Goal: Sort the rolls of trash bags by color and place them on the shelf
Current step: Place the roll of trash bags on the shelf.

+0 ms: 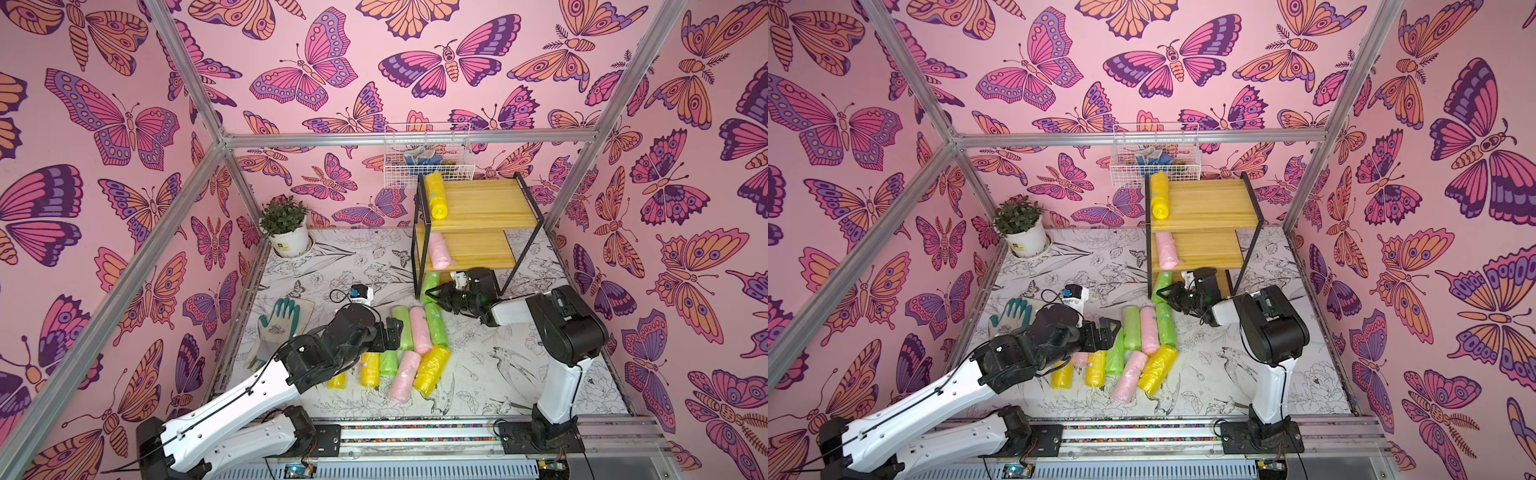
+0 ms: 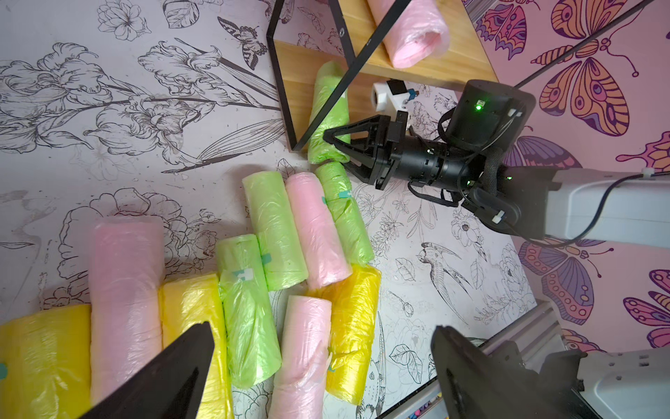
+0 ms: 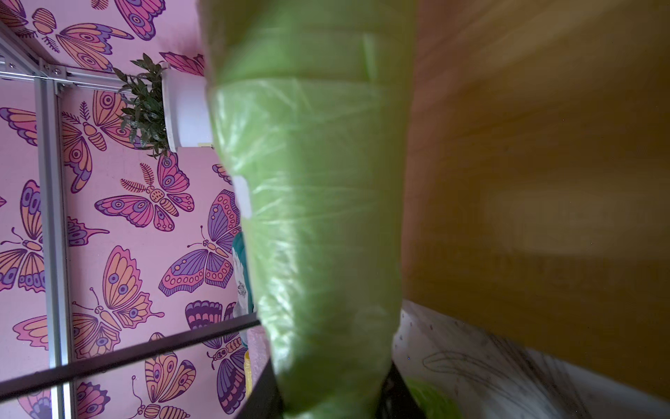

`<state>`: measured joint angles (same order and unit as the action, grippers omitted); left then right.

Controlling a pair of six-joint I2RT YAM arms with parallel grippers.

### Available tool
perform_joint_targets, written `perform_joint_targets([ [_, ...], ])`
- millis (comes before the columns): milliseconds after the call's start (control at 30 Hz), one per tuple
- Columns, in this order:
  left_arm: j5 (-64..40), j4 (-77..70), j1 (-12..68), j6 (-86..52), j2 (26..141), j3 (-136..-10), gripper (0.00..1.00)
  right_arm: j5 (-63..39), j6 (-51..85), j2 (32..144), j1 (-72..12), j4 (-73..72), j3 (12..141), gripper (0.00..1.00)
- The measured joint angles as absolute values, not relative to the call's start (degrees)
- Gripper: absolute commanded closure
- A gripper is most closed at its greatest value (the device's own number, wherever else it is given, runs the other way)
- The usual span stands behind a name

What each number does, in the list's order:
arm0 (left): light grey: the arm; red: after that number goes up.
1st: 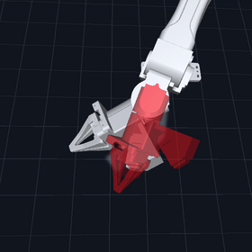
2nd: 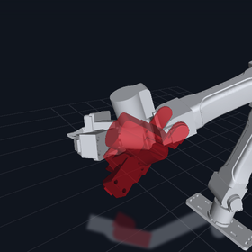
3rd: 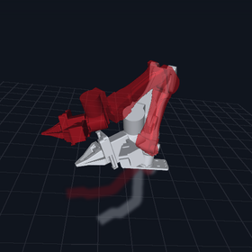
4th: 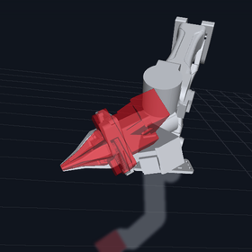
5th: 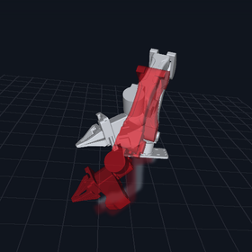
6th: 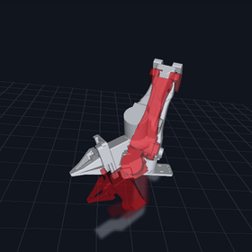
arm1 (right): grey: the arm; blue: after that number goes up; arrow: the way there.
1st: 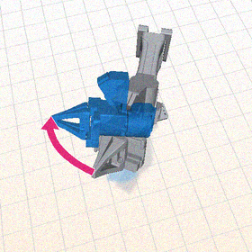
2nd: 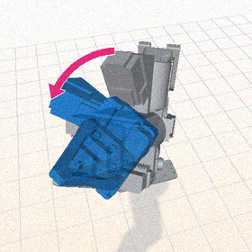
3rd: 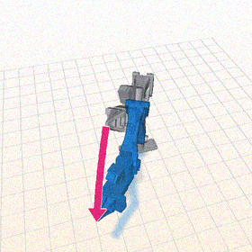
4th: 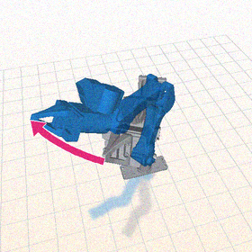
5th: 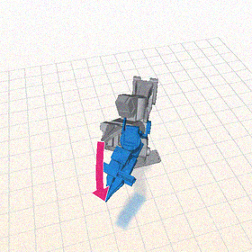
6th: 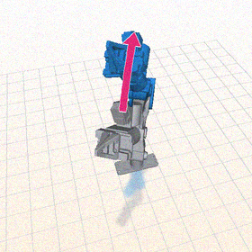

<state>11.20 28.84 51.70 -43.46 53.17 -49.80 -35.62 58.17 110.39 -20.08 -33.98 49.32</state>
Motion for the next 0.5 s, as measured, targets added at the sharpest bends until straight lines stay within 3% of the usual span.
perform_joint_targets([
  [267,11.2,28.9,51.4,-43.5,53.2,-49.8,0.00,-35.6,55.6,110.4,-18.8,-31.9,50.9,0.28],
  [500,11.2,28.9,51.3,-43.5,53.3,-49.8,0.00,-35.6,53.5,108.5,-18.7,-27.4,50.9,0.26],
])
